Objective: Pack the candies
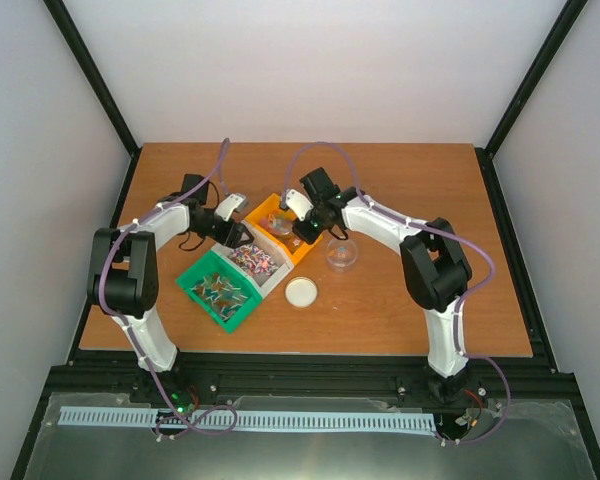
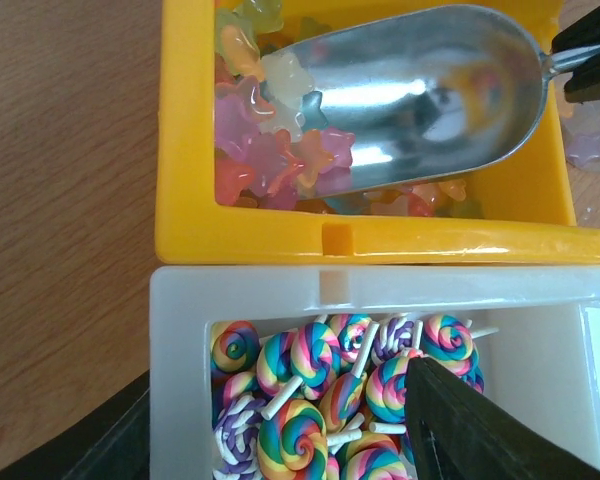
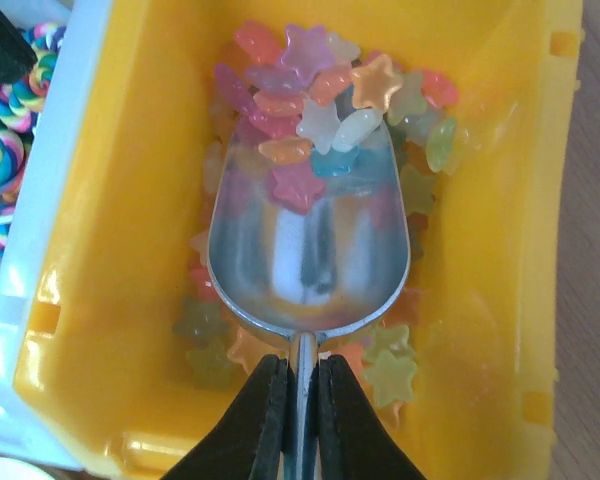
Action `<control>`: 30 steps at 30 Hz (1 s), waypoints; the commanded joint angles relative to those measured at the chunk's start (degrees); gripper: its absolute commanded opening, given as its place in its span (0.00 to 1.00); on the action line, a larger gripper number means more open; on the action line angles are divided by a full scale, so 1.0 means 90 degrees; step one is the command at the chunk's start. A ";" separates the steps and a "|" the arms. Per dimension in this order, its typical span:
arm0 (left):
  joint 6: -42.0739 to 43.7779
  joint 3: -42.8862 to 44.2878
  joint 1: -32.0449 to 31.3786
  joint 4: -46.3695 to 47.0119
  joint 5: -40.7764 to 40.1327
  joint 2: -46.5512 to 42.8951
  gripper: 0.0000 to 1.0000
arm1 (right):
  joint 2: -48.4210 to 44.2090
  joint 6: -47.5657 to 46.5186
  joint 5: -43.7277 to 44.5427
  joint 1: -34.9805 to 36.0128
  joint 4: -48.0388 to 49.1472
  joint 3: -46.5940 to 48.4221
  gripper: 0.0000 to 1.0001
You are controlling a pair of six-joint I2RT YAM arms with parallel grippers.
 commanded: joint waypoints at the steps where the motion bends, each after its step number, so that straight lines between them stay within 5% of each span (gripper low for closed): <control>1: 0.0200 0.0252 -0.0095 -0.0128 0.0369 0.0096 0.60 | -0.0043 0.0292 -0.0168 0.0157 0.1077 -0.0950 0.03; 17: -0.0137 0.0693 -0.0071 -0.0428 0.0325 0.0174 0.64 | -0.1316 0.0877 -0.0756 0.0133 0.5539 -0.3895 0.03; 30: -0.0211 0.0839 -0.0018 -0.0650 0.0300 0.0104 0.67 | -0.1564 0.1340 -0.0910 -0.0144 0.7080 -0.4746 0.03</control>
